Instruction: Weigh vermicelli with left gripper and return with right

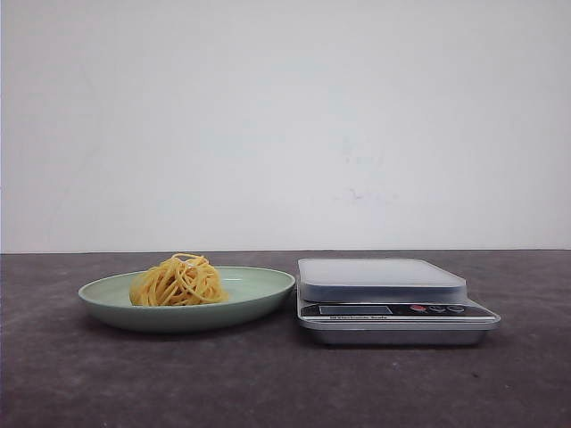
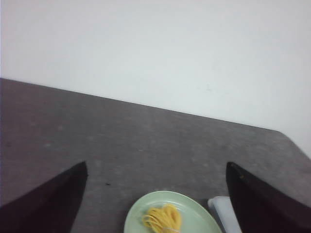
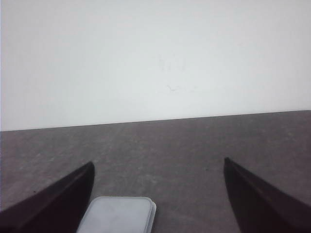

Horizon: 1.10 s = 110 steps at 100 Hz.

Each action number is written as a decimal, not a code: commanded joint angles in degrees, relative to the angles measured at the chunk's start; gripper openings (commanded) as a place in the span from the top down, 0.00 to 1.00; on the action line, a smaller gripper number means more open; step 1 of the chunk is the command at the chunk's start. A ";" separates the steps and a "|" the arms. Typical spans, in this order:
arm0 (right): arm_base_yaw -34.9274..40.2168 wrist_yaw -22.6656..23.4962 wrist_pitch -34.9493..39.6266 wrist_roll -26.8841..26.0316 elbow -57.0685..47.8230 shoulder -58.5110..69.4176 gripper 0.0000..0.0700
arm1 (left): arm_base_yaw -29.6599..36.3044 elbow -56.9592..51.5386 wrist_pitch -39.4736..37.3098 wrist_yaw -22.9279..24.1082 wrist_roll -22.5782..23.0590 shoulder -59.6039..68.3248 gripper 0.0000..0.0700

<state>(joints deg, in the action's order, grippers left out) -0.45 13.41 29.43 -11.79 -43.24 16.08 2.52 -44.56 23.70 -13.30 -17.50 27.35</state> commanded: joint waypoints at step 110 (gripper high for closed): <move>-0.07 7.61 7.37 1.64 -3.91 9.73 0.21 | 24.04 -29.29 12.33 6.49 -4.13 66.42 0.23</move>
<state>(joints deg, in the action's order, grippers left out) -0.45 20.86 36.71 -11.64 -46.37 25.19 25.93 -68.79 32.99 -8.62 -24.05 90.48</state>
